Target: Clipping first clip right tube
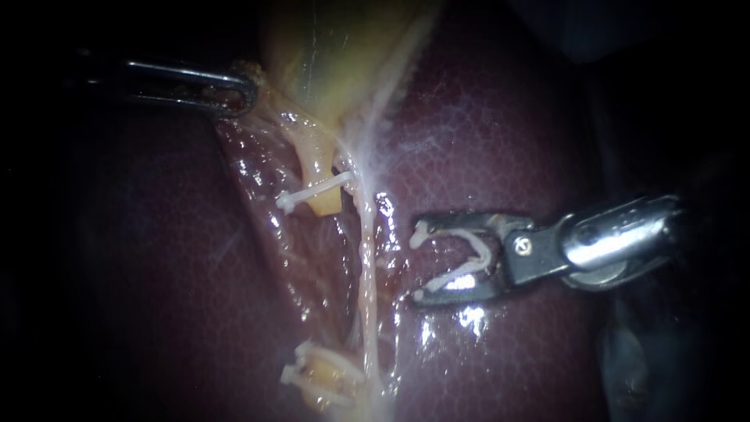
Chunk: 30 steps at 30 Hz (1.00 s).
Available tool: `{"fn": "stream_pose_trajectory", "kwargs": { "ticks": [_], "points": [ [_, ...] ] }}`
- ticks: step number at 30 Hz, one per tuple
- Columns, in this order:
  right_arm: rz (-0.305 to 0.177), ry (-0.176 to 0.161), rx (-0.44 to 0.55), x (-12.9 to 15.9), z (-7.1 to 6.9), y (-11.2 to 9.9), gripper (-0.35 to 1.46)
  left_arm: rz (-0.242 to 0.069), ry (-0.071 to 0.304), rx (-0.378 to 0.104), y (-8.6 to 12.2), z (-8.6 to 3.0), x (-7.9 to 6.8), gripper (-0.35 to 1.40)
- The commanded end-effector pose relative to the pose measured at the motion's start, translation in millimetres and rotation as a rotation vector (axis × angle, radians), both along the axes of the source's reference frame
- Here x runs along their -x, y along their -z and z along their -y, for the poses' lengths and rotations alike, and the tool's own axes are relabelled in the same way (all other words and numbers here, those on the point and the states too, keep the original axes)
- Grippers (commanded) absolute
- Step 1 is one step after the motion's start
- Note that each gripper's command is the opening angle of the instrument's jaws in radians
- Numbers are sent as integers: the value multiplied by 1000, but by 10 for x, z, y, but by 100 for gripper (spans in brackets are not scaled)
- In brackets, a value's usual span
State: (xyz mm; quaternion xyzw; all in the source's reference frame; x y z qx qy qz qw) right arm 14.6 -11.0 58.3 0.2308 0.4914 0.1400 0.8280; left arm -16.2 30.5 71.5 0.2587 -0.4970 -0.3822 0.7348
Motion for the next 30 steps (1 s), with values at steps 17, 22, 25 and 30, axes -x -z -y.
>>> {"fn": "stream_pose_trajectory", "kwargs": {
  "ticks": [17,22,25,30],
  "points": [
    [-89,-51,-278,-35,21,-57,49,-1,1,1,-1,1,0,-35],
    [-157,-62,-352,-47,25,-51,49,-1,1,1,0,1,0,-35],
    [-199,-56,-395,-54,29,-43,49,-1,1,1,-1,1,0,-35],
    [-249,-30,-418,-59,37,-21,49,-1,1,1,-1,1,0,-35]
  ]
}}
